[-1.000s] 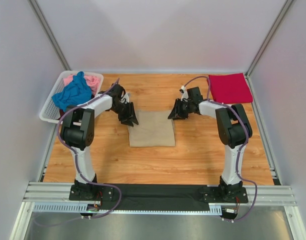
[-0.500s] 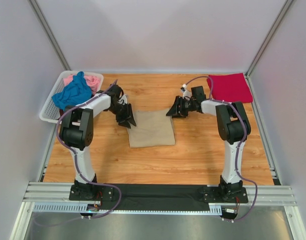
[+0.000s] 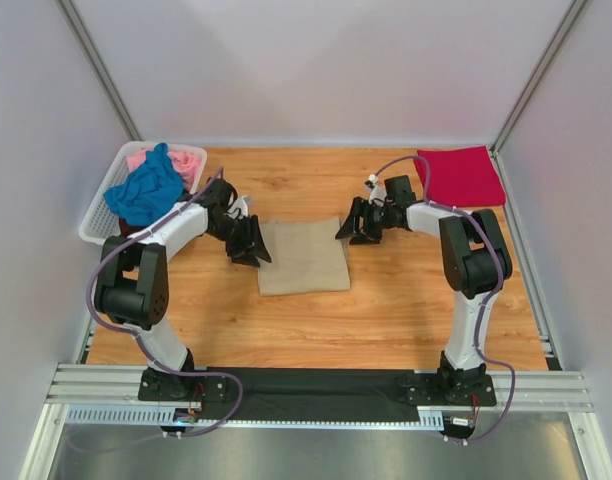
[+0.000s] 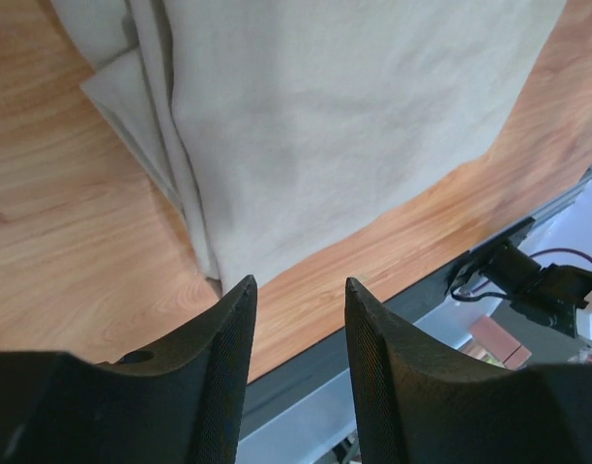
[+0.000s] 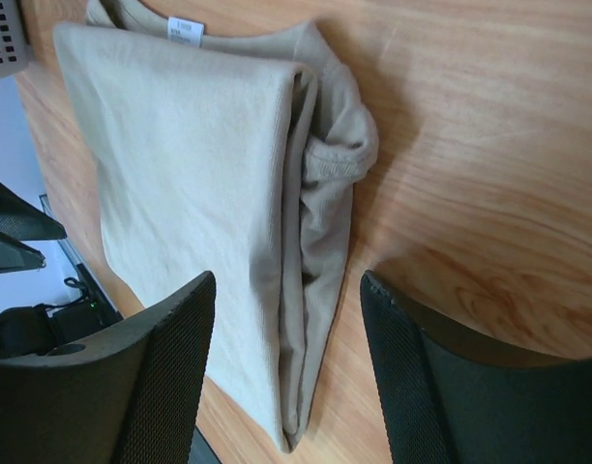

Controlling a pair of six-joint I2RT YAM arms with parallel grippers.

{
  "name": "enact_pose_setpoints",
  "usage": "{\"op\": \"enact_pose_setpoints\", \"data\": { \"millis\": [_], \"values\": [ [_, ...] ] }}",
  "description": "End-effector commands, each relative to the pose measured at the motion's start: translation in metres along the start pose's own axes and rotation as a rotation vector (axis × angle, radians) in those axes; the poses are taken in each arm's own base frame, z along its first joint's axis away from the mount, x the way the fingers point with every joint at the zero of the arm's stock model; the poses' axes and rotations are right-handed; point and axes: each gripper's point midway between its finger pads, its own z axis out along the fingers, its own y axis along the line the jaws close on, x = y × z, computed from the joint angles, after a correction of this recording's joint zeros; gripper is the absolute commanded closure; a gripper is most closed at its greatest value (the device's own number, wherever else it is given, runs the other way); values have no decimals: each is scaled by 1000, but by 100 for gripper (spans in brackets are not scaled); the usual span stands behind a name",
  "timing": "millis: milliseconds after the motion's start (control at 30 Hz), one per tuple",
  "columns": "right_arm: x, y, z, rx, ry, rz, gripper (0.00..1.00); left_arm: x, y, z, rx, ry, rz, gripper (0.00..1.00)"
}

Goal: Fold and stack the t-shirts
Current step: Neatly place the folded tshirt to the corner

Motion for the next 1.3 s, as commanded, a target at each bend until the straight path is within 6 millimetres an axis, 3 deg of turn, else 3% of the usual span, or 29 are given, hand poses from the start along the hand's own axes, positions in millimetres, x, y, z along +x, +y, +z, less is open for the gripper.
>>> {"op": "enact_pose_setpoints", "data": {
  "millis": [0,333,433,667,867,1267],
  "values": [
    [15,-2,-1,51,17,-37,36,4,-9,-4,53,-5,15,51],
    [30,-13,12,157,3,-98,37,38,4,-20,11,-35,21,51],
    [44,-11,18,159,40,-132,38,44,5,-28,-3,-55,32,51],
    [53,-13,26,129,62,-108,52,46,-2,-42,10,-95,53,51],
    [59,-14,25,123,64,-92,55,47,-9,-48,31,-91,77,51],
    [54,3,25,52,62,-91,68,49,5,-38,10,-97,66,51]
  ]
}}
